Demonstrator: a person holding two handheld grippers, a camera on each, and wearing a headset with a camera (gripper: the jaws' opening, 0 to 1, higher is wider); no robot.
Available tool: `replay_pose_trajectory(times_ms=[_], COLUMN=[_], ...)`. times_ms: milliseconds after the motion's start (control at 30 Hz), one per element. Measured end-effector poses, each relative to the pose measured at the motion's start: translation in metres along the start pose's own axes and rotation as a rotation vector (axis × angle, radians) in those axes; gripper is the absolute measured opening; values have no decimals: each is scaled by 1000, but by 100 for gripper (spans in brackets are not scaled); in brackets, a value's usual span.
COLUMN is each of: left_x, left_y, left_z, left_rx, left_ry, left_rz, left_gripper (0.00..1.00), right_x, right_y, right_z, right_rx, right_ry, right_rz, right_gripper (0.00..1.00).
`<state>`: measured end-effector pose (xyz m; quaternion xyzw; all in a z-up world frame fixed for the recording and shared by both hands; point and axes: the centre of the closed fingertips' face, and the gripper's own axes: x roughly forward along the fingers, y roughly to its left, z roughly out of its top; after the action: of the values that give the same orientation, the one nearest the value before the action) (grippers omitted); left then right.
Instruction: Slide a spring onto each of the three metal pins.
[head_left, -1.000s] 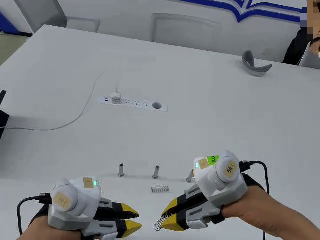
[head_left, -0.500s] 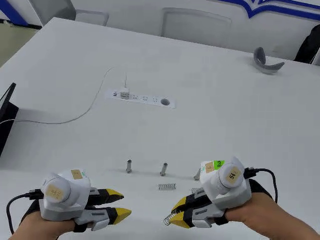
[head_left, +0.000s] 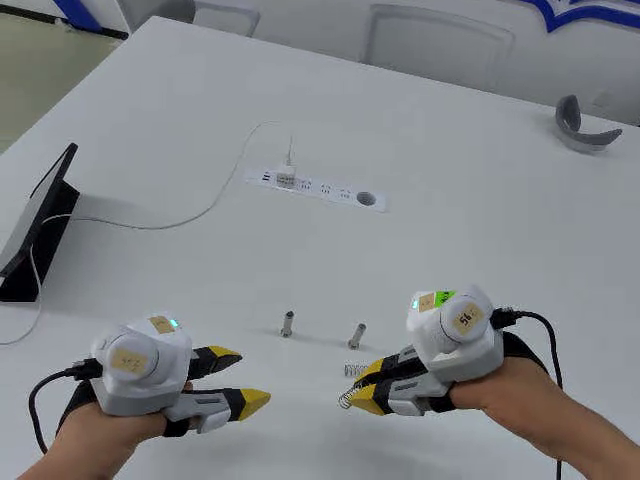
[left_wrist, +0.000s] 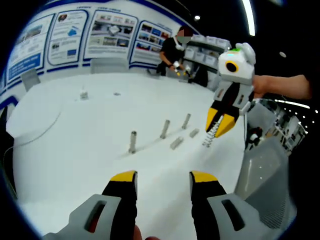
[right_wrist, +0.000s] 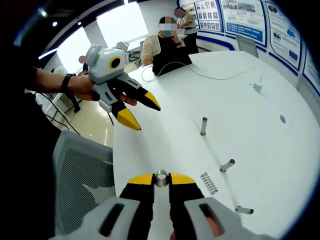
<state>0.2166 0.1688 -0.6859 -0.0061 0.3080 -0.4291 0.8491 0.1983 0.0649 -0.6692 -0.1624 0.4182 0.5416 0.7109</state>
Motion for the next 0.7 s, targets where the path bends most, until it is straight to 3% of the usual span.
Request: replay_pose_trajectory(times_ms=[467, 700], left_x=[-11, -15], left_y=[16, 21], left_z=[8, 9], left_rx=[-4, -13], left_ry=[-8, -7], left_rz=[55, 81], left_gripper=[53, 60], right_x=[18, 21], right_y=[-36, -60], right_z=[22, 39], right_rx=[-6, 15], right_ry=[27, -6], right_rz=[-42, -78], right_gripper=[12, 12])
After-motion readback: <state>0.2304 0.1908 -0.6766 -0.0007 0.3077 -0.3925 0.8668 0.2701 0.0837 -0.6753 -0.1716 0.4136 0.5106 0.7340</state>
